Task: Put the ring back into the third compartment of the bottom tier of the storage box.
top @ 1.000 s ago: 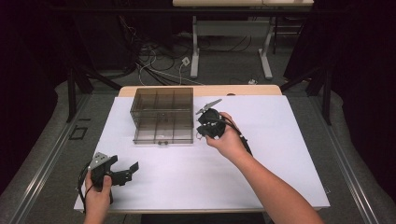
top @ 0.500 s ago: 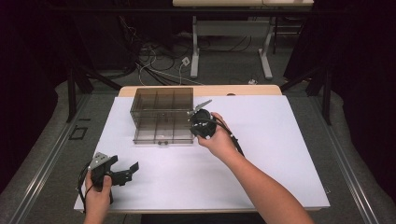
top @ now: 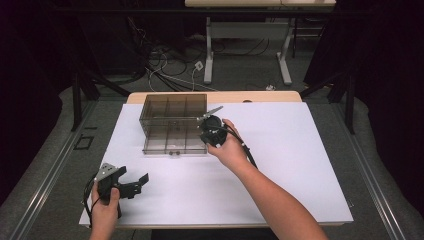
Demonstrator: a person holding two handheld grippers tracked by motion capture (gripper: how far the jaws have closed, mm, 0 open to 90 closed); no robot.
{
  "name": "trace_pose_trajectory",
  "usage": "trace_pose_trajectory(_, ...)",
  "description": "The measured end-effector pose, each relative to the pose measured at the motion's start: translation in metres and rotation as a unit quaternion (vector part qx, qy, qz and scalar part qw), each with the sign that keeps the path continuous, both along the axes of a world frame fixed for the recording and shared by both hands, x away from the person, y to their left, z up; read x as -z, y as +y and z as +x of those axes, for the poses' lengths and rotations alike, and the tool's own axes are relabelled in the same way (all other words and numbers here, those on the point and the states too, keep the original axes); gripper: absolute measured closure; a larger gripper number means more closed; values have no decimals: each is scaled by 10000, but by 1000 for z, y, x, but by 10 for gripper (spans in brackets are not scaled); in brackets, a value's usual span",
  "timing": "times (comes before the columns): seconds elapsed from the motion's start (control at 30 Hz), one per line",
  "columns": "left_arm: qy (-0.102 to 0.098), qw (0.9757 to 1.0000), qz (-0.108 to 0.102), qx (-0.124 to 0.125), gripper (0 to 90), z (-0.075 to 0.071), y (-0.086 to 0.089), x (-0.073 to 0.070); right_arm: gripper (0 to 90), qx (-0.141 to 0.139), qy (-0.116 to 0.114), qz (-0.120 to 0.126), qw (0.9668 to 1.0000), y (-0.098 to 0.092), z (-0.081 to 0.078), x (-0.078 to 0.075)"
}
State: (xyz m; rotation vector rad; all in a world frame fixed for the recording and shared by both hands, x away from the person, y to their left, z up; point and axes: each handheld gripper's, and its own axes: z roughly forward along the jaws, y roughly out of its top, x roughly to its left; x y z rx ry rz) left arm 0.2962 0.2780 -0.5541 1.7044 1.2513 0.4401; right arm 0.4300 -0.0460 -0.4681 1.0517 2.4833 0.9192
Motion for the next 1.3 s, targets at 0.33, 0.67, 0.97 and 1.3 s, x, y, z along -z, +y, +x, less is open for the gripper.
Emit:
trace_pose_trajectory(0.33, -4, 10000, -13, 7, 19, 0, 1, 0, 882, 153, 22, 91, 9998, 10, 6, 6)
trace_pose_trajectory(0.67, -9, 10000, -41, 32, 19, -1, 1, -1, 882, 315, 23, 260, 9992, 14, 13, 15)
trace_pose_trajectory(0.97, -18, 10000, -38, 58, 19, 0, 0, -1, 882, 416, -88, 445, 9981, 17, 19, 26)
trace_pose_trajectory(1.3, -14, 10000, -38, 71, 19, 0, 0, 0, 882, 352, -205, 507, 9979, 21, 22, 35)
